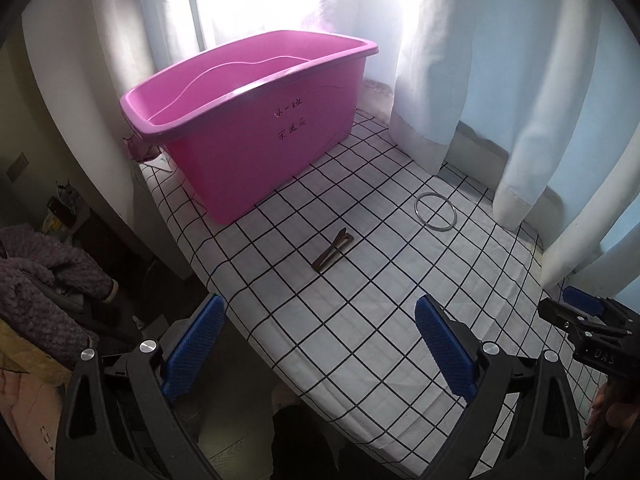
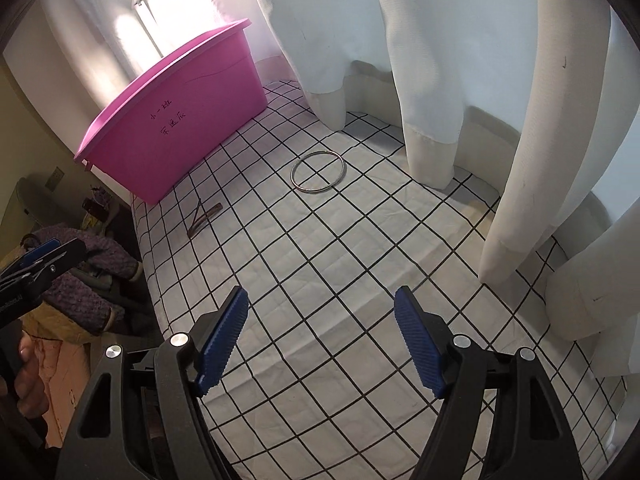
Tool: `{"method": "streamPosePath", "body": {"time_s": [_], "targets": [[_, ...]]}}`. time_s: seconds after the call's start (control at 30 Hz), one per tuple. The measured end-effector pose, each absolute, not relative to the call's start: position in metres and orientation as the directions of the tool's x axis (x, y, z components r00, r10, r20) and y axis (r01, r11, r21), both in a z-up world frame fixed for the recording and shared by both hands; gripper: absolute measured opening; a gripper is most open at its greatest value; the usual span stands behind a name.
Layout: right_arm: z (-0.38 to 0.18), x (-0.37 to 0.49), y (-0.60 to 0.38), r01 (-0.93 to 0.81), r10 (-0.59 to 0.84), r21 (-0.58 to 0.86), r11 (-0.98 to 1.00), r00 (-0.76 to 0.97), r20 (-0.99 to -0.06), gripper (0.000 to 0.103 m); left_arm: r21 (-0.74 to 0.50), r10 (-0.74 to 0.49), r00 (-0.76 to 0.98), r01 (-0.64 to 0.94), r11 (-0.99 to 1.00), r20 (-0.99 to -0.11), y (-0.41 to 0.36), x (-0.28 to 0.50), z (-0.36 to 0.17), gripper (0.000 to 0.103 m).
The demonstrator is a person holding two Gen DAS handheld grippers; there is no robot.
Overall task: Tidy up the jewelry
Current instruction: 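Move both tools back over the table toward the brown clip and large bangle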
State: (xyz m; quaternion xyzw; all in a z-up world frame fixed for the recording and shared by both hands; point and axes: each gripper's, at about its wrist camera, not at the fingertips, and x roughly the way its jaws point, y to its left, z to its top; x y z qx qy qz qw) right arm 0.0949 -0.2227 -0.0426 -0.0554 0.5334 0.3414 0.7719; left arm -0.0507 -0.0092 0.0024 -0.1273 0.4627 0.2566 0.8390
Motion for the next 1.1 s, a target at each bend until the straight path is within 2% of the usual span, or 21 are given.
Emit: {"method": "streamPosePath", "body": {"time_s": [0.43,1.1], "targets": [[-0.06,0.082,-0.236,-0.635,0.509,0.321,0.703,0.134,-0.85,0.072,0.066,0.346,0.363,-0.601,0.797,-0.865,-0.044,-0.075,-0.011,0.094],[-0.089,0.124,-0.174,-0.623,0.433,0.267,0.736,0.13,-0.892,0.072,0.018,0.26,0.339,-0.577,0.816,-0.904,0.011,-0.019,-0.058,0.094]]}}
